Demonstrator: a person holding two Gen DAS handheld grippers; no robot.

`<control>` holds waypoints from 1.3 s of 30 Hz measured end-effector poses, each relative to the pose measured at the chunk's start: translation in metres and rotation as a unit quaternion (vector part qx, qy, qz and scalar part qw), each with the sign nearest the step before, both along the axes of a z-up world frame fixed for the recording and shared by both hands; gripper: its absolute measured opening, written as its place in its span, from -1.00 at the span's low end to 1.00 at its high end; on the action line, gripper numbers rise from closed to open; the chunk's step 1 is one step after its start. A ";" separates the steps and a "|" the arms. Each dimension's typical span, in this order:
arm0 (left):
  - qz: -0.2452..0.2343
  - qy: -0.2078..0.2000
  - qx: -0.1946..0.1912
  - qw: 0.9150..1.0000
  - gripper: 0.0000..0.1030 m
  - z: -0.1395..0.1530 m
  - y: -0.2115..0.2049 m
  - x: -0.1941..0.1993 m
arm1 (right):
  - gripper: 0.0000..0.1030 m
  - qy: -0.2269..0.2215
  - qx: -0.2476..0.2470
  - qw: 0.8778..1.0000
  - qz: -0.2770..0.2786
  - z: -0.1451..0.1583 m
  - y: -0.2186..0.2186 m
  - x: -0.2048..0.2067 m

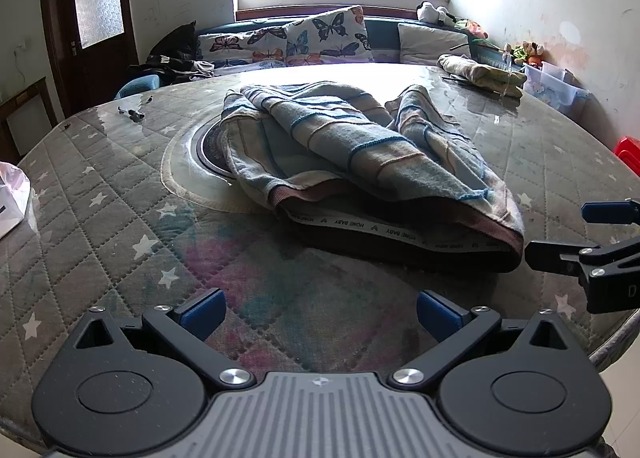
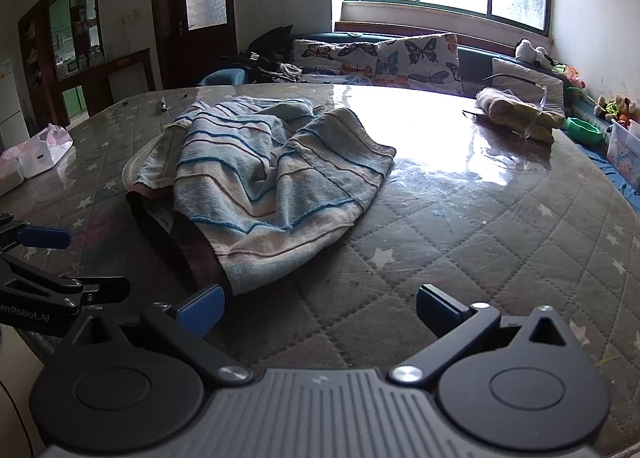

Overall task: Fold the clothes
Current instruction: 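Move both tools toward the crumpled striped towel on the table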

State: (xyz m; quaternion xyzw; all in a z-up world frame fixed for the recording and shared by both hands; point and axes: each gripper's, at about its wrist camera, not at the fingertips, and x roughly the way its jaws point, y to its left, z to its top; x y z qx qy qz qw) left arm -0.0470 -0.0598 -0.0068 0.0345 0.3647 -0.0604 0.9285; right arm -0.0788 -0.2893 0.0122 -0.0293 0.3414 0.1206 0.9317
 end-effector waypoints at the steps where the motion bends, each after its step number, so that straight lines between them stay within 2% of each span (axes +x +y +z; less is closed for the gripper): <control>1: 0.000 0.000 0.001 1.000 1.00 0.000 0.000 0.000 | 1.00 0.001 0.000 1.000 0.001 0.000 0.000 0.000; 25: -0.007 0.005 0.003 1.000 1.00 0.001 -0.006 0.013 | 1.00 0.007 -0.002 1.000 0.010 -0.005 0.006 0.009; 39: -0.003 0.002 -0.002 1.000 1.00 0.007 0.001 0.026 | 1.00 -0.001 0.002 1.000 0.020 0.003 0.009 0.019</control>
